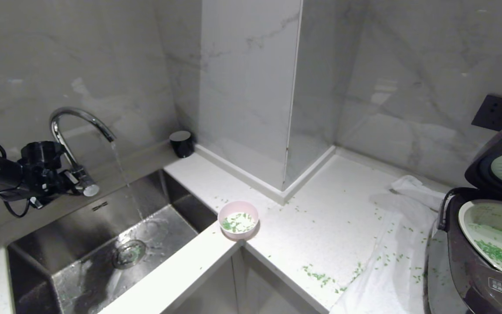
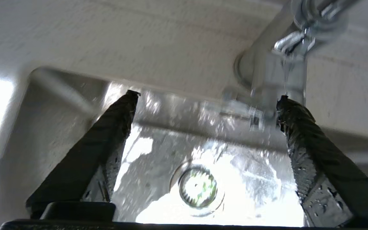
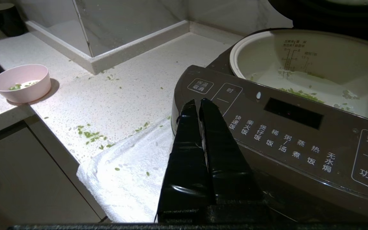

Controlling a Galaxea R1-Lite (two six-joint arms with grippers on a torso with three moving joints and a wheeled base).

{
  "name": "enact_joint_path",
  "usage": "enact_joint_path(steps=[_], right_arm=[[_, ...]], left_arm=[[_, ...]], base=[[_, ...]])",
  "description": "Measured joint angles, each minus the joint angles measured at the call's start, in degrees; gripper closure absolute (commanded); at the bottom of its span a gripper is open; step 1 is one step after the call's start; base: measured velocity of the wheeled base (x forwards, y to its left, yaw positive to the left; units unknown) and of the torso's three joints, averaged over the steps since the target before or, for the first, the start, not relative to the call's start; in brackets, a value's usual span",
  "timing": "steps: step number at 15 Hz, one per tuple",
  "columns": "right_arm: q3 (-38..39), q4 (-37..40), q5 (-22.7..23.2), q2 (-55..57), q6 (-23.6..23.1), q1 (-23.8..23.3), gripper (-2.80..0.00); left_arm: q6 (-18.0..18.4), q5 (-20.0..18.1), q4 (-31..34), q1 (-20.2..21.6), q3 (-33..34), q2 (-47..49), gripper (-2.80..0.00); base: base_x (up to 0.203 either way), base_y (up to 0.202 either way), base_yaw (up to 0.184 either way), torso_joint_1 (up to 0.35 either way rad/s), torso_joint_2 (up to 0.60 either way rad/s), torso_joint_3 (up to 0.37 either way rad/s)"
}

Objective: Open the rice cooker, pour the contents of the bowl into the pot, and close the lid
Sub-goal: Turn on the tap

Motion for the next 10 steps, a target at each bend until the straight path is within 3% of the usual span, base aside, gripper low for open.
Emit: enact_joint_path(steps=[4,10], right_arm=[[0.0,0.0,0.02,0.0,-0.02,0.0,0.0],[0.0,0.02,0.02,0.0,-0.04,0.0,0.0]], left_arm=[[-0.75,-1.07,-0.06,-1.87,8.45,-5.16,-2.8],[-1.97,-4.98,-0.22,-9.1,21.48,-13.57,-2.8]], base=[[0.0,0.0,0.0,0.0,0.0,0.0],[0.0,0.0,0.0,0.0,0.0,0.0]])
